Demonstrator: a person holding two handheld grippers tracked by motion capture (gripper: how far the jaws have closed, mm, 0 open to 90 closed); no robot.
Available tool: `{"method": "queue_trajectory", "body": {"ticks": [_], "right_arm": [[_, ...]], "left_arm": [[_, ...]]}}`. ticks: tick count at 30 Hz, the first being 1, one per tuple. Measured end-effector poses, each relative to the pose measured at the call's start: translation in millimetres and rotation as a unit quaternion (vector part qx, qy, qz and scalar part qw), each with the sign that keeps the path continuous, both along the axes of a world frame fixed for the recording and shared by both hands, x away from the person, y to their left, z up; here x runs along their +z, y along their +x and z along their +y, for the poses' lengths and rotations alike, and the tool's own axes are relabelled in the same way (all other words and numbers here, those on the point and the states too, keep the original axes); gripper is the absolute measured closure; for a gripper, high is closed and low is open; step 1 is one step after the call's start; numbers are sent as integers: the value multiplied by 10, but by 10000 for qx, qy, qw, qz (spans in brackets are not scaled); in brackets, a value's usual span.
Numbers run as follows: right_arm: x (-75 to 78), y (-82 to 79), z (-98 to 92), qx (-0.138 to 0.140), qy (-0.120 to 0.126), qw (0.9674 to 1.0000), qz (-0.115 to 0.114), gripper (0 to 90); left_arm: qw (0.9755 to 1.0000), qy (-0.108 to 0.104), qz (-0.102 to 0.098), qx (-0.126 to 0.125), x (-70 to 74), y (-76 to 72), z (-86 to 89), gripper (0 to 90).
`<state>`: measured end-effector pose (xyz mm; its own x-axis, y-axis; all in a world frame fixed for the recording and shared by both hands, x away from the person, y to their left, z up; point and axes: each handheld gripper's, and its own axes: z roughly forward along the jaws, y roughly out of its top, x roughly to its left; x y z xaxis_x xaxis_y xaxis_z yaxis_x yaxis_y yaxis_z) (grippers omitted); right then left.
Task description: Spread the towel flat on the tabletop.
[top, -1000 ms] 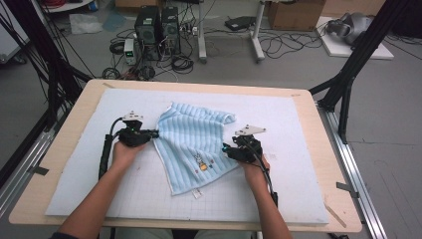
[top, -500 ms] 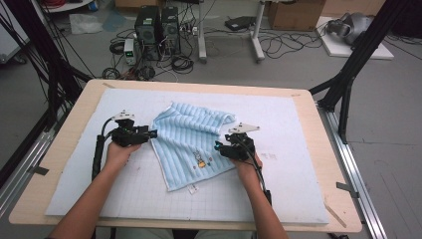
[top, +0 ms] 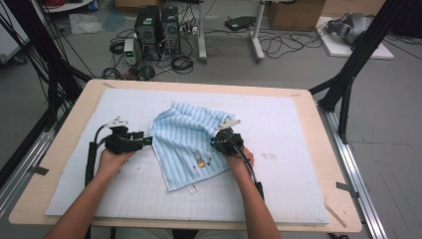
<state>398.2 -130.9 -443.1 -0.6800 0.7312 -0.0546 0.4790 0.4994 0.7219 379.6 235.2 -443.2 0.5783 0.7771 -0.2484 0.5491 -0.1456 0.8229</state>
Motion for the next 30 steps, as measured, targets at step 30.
{"method": "queue_trajectory", "body": {"ticks": [30], "right_arm": [[33, -702, -497, -408, -14, 9988, -259, 658]], "left_arm": [[9999, -123, -44, -102, -19, -512, -149, 449]]}}
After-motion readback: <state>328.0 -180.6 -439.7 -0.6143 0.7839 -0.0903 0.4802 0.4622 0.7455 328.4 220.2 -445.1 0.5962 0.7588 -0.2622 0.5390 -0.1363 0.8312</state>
